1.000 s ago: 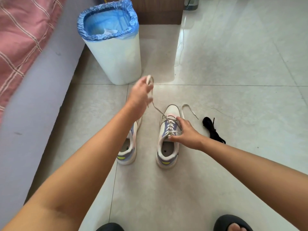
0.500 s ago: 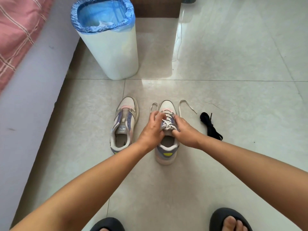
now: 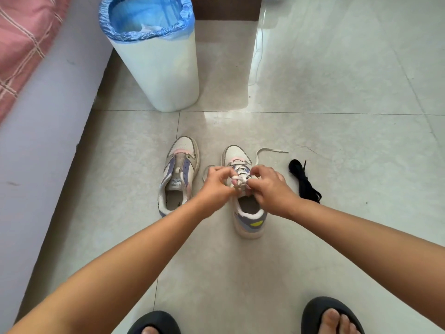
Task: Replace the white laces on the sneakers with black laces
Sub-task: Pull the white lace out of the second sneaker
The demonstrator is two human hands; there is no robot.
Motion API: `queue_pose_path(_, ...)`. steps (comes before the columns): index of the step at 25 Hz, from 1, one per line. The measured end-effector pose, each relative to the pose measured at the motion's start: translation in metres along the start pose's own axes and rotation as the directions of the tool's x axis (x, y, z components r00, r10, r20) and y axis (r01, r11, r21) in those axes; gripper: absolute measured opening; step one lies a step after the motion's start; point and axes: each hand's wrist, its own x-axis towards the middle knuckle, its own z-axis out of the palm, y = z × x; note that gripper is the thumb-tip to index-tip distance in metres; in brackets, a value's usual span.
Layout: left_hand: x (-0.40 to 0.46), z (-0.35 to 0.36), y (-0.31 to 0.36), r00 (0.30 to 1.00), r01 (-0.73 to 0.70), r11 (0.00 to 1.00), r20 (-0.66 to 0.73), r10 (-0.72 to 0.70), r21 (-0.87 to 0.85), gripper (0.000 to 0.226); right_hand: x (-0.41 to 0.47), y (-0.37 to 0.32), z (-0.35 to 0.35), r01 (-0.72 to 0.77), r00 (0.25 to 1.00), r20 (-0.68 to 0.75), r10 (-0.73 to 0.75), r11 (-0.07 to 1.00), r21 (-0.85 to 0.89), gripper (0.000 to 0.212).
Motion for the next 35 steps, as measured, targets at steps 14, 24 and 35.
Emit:
queue_pose_path(14, 0.007, -0.074, 0.026, 0.98, 0.148, 0.639, -0.2, 0.01, 0.755, 0.029, 0.014, 0.03, -0.099, -0.574, 0.753, 0.239, 0.613, 0.435, 0.693, 0.011)
queue_pose_path(24, 0.03, 0.007, 0.038, 0.968, -0.106, 0.694, 0.234, -0.092, 0.712, 0.038, 0.006, -0.002, -0.03, -0.431, 0.9, 0.239, 0.364, 0.819, 0.378, 0.007)
queue_pose_path(35, 0.013, 0.012, 0.01, 0.982, 0.158, 0.854, 0.012, -0.188, 0.495, 0.035, 0.01, 0.005, -0.025, -0.241, 0.95, 0.234, 0.204, 0.961, 0.138, 0.006)
